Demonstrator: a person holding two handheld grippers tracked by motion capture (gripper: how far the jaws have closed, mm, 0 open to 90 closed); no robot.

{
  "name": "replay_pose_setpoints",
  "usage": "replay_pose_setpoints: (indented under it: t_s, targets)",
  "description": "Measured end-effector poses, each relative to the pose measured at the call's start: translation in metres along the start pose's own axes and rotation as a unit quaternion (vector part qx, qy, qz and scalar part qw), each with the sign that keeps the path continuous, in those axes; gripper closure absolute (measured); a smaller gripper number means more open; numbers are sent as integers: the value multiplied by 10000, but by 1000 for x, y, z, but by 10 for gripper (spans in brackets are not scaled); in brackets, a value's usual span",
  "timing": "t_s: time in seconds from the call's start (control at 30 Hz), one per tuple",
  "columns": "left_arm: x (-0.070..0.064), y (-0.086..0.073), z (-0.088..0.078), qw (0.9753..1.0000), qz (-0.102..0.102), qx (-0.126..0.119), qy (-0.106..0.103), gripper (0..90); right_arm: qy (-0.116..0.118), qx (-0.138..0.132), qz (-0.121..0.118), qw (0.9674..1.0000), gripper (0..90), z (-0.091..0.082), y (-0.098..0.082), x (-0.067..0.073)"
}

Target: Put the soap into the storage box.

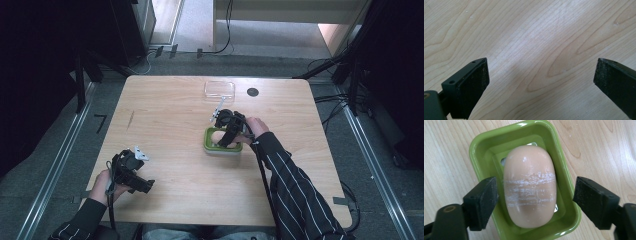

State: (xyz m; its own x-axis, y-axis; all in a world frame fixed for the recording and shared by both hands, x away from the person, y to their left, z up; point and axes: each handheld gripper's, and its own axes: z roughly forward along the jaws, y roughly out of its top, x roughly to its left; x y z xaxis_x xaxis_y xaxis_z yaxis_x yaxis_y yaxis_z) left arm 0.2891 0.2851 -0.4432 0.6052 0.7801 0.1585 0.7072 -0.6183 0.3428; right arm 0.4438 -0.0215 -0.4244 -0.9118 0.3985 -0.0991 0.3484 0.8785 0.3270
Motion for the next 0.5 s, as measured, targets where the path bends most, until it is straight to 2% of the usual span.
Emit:
replay_pose_setpoints:
  t_s: [0.1,0.5]
  targets:
    - [-1,1,0,10000,24,-20,4,6,-35,-1,69,10000,139,-3,0,2]
    - [-1,1,0,10000,37,-26,13,6,-43,-34,366,9993,93,-22,-9,6]
